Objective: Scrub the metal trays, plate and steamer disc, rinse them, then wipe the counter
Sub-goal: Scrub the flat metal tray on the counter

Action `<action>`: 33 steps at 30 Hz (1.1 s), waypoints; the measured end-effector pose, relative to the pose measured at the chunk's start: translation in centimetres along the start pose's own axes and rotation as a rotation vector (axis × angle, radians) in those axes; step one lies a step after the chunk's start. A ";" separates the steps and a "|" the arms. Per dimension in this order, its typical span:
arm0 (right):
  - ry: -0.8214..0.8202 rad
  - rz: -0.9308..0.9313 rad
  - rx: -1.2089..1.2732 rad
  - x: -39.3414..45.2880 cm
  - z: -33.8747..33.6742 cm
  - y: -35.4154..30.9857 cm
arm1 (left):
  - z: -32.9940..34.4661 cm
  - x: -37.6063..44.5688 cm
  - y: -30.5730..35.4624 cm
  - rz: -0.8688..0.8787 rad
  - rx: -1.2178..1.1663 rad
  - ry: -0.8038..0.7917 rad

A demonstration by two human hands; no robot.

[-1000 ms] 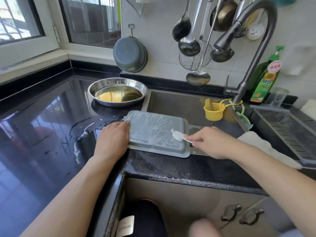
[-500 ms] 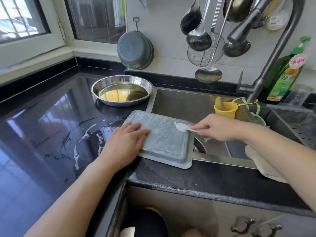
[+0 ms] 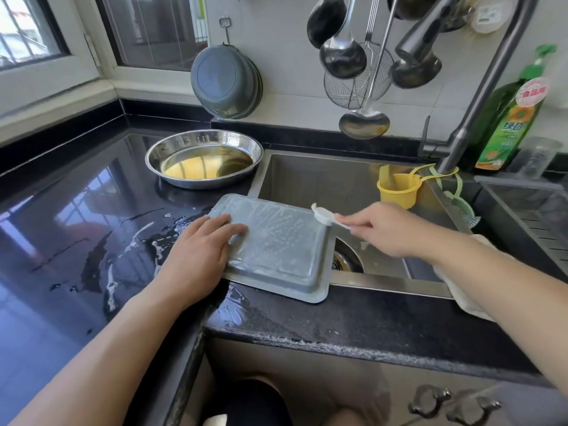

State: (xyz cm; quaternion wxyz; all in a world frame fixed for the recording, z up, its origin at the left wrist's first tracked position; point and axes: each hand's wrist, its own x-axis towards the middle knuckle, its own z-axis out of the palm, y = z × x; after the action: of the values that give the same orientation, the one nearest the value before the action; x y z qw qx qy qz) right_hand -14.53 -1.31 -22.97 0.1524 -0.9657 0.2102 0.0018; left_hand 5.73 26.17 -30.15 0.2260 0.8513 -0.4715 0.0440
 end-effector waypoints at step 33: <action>-0.110 -0.040 -0.080 0.2 -0.6 -3.3 | 0.4 3.4 4.0 -0.443 0.239 -0.096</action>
State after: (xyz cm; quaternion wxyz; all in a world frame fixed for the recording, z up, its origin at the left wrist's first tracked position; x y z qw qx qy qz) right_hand -13.04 1.25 -21.49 0.1253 -0.9735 0.1817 0.0603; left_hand 4.28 21.48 -28.18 0.1052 0.9556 -0.2750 0.0082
